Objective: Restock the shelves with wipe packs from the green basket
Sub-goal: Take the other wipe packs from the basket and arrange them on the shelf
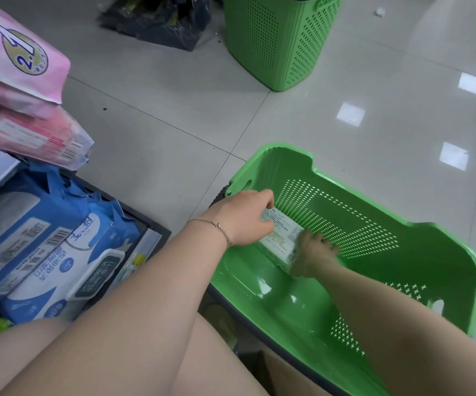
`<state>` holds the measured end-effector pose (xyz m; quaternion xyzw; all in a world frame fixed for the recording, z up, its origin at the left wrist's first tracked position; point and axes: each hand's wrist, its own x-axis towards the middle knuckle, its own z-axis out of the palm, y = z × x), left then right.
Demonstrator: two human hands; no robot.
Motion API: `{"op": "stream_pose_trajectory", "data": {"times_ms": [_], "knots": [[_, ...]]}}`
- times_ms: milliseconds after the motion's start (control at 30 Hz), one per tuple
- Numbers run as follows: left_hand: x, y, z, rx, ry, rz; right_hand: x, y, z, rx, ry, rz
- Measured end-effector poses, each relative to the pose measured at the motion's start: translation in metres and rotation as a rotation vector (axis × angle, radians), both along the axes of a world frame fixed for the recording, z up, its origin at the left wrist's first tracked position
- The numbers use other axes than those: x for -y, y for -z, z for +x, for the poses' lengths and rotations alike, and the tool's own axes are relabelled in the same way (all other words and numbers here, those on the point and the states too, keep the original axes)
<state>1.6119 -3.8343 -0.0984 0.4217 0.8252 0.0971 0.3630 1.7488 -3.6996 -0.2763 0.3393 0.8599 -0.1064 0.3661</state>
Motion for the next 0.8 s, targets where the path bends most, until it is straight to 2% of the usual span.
{"op": "stream_pose_trajectory", "data": {"times_ms": [100,267,367,533,667,800], "knots": [[-0.001,0.001,0.001,-0.006,0.009,0.02,-0.008,-0.027,-0.018,0.013,0.013,-0.104],[0.009,-0.001,0.004,-0.022,-0.039,0.086,-0.02,-0.088,-0.04,0.045,-0.092,-0.134],[0.015,-0.011,0.009,-0.098,-0.062,0.116,-0.028,-0.141,-0.047,0.044,-0.166,-0.138],[0.016,-0.047,0.012,-0.223,0.033,0.06,-0.029,-0.248,-0.054,0.082,-0.225,-0.209],[0.016,-0.088,0.017,-0.232,0.027,0.135,-0.014,-0.333,-0.055,-0.006,-0.252,-0.197],[0.027,-0.125,0.032,-0.231,-0.063,0.291,0.014,-0.402,-0.057,-0.195,-0.24,-0.166]]}}
